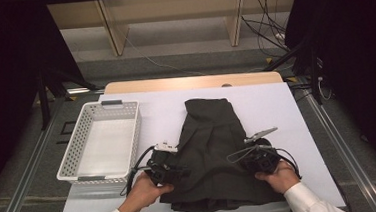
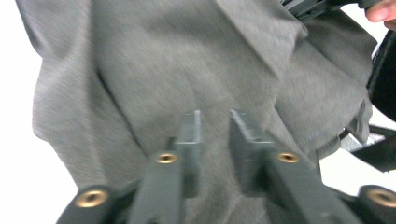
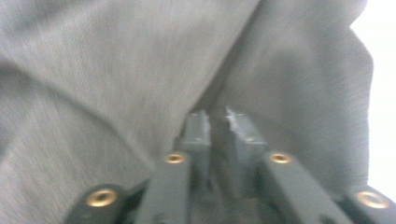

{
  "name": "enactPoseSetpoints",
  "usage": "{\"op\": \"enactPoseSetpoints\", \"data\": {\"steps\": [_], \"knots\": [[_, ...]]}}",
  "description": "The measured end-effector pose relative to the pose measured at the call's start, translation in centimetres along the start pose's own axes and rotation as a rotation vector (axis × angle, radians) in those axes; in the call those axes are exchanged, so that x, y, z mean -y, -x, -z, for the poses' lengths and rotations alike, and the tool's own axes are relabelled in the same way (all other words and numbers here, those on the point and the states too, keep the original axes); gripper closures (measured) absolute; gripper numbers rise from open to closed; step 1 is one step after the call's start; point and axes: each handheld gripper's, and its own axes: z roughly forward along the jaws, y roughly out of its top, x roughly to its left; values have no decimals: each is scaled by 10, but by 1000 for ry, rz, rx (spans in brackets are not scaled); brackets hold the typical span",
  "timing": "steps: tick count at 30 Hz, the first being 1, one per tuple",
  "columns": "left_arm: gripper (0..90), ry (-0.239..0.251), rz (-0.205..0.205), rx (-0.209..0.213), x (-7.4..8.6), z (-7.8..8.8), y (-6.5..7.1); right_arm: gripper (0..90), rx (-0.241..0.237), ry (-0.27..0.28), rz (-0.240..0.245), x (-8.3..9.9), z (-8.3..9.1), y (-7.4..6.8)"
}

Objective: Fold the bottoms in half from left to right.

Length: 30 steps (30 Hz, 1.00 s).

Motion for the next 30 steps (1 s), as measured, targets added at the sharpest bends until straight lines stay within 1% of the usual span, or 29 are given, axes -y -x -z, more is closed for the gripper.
{"op": "enactPoseSetpoints", "data": {"steps": [1, 3, 4, 5, 7, 8, 10, 11, 12, 13, 16, 17, 18, 20, 21, 23, 25, 26, 28, 29, 30], "knots": [[595, 9, 9, -9, -2, 1, -1, 665, -4, 36, -8, -3, 5, 3], [500, 26, 17, -36, -8, 5, -3, 534, -4, 91, -17, -8, 12, 9], [467, 35, 25, -49, -11, 7, -5, 489, 1, 105, -32, -12, 15, 12], [443, 50, 35, -61, -15, 9, -7, 462, 6, 117, -35, -16, 17, 16], [395, 64, 48, -82, -23, 11, -8, 415, 8, 133, -54, -25, 18, 26], [375, 73, 52, -95, -27, 11, -9, 406, 11, 134, -62, -28, 19, 30], [332, 78, 53, -117, -38, 11, -11, 367, 1, 138, -75, -37, 17, 38], [315, 84, 56, -126, -42, 10, -12, 358, 7, 144, -81, -41, 16, 42], [301, 92, 67, -129, -46, 10, -14, 338, 11, 148, -86, -43, 16, 44], [284, 89, 65, -132, -51, 9, -16, 317, 14, 145, -88, -47, 15, 46], [248, 94, 90, -143, -62, 2, -21, 267, 16, 150, -89, -56, 14, 52], [237, 95, 97, -148, -65, -1, -23, 252, 13, 151, -91, -59, 13, 54], [225, 92, 96, -153, -68, -3, -25, 242, 11, 152, -95, -61, 12, 56], [215, 95, 115, -160, -73, -8, -29, 218, 10, 151, -99, -65, 8, 60], [207, 98, 122, -163, -75, -11, -31, 199, 1, 153, -100, -67, 6, 62], [196, 88, 128, -175, -80, -17, -35, 186, -5, 152, -99, -70, 2, 65], [195, 87, 144, -177, -84, -23, -40, 174, -6, 146, -100, -74, -3, 67], [187, 86, 151, -185, -86, -25, -43, 171, -9, 146, -100, -74, -4, 67], [153, 98, 159, -193, -90, -28, -49, 170, -11, 151, -97, -75, -7, 69], [155, 107, 174, -203, -91, -30, -51, 166, -12, 150, -92, -74, -8, 69], [155, 108, 181, -204, -93, -32, -53, 165, -11, 144, -87, -74, -9, 69]]}}
